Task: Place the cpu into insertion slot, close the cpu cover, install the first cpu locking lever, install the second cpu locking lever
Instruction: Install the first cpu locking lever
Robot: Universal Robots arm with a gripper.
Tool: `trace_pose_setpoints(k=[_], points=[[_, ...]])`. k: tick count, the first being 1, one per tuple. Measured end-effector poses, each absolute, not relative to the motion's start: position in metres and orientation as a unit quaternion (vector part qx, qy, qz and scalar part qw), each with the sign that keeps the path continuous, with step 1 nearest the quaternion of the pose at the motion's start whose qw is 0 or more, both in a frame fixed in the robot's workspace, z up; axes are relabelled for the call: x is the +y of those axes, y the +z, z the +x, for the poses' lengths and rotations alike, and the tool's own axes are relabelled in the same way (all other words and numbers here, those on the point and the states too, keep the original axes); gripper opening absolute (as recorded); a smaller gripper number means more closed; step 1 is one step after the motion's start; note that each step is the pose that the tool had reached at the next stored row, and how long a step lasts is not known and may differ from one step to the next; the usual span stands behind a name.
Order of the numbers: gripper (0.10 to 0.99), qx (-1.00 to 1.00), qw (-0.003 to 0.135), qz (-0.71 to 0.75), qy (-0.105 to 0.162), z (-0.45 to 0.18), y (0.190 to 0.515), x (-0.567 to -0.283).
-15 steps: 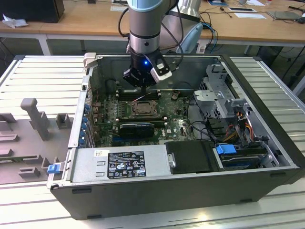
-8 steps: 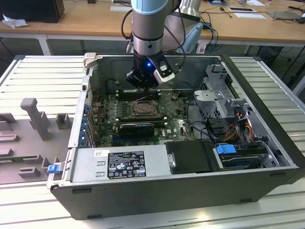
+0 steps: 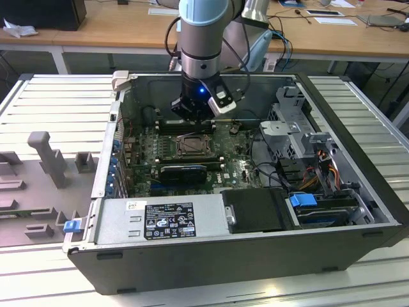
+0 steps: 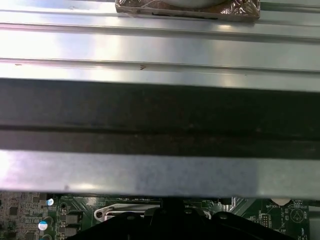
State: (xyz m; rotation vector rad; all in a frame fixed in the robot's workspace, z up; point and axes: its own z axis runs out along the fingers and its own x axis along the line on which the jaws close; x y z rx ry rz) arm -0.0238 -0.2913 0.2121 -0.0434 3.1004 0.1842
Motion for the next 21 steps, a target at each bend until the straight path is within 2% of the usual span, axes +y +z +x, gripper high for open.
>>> trace_pose_setpoints(k=[14, 19, 21], points=[[0.106, 0.999, 0.016, -0.015, 0.033, -0.023, 0.201, -0.291], [0.106, 0.999, 0.016, -0.016, 0.035, -0.022, 0.200, -0.291], [0.106, 0.999, 0.017, -0.017, 0.043, -0.022, 0.200, -0.291]])
